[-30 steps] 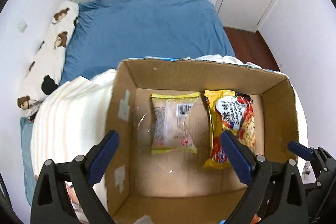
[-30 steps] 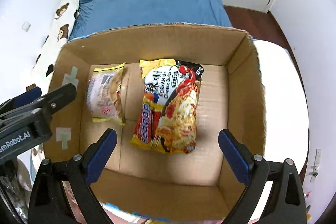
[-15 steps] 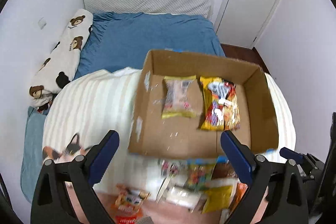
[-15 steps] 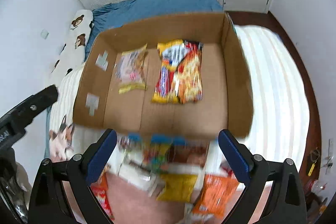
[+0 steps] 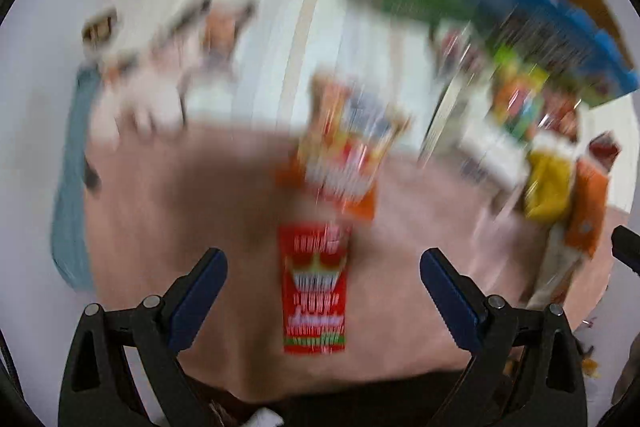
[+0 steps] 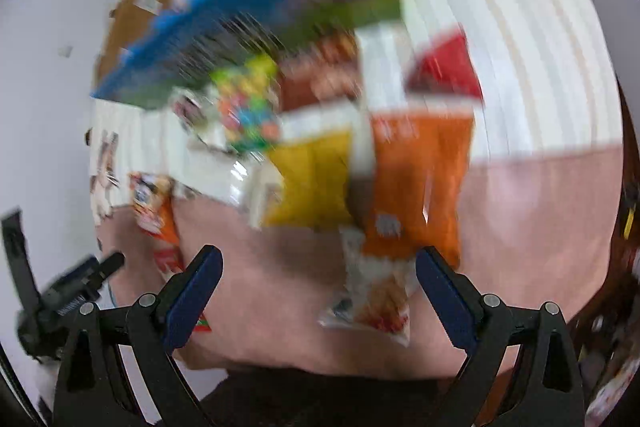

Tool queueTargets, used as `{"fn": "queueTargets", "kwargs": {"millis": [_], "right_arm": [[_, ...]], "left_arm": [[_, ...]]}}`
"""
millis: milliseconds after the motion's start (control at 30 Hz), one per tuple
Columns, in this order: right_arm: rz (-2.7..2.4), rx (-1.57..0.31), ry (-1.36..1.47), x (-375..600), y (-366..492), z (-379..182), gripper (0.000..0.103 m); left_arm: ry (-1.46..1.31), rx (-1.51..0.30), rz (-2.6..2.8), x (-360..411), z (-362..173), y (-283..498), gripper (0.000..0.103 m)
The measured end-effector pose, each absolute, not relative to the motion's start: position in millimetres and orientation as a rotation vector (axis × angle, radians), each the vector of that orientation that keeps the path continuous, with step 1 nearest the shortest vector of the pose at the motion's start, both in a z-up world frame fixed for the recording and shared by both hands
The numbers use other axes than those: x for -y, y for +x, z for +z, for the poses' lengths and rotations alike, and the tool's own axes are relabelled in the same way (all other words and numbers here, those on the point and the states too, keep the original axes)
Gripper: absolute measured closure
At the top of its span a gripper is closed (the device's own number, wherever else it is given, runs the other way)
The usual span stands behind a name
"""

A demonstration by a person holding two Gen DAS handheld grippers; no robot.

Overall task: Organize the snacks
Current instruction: 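Grasp the red spicy strip packet with left tool while right tool grasps the oat cookie bag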

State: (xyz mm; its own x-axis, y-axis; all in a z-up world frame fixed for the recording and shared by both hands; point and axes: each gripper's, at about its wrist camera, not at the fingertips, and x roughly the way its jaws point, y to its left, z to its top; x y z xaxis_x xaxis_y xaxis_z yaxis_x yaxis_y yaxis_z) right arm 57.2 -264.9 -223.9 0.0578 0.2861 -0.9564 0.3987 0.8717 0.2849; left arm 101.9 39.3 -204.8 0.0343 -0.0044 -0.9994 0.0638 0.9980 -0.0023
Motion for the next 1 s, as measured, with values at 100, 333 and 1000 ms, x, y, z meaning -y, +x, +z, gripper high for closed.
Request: {"fn": "queueTargets", "kwargs": {"millis": [100,333,1000], "right_arm": [[-0.11,-1.577,0.581,266.4,40.8,-254.9,0.004],[-0.163,-1.621,0.619,267.0,18.5,-304.3,0.004],[0.0,-1.61,0.411,203.1,21.1,-294.8,0.046]], "left_arm": [[0.03,-1.626,-0.015,-49.3,-244.9,85.6,0.004],[0.024,-1.705,0.029,-51.4,-297.6,71.8,0.004],[0.133,-1.589,-0.227,94.2,-281.1,81.2,0.053]]}}
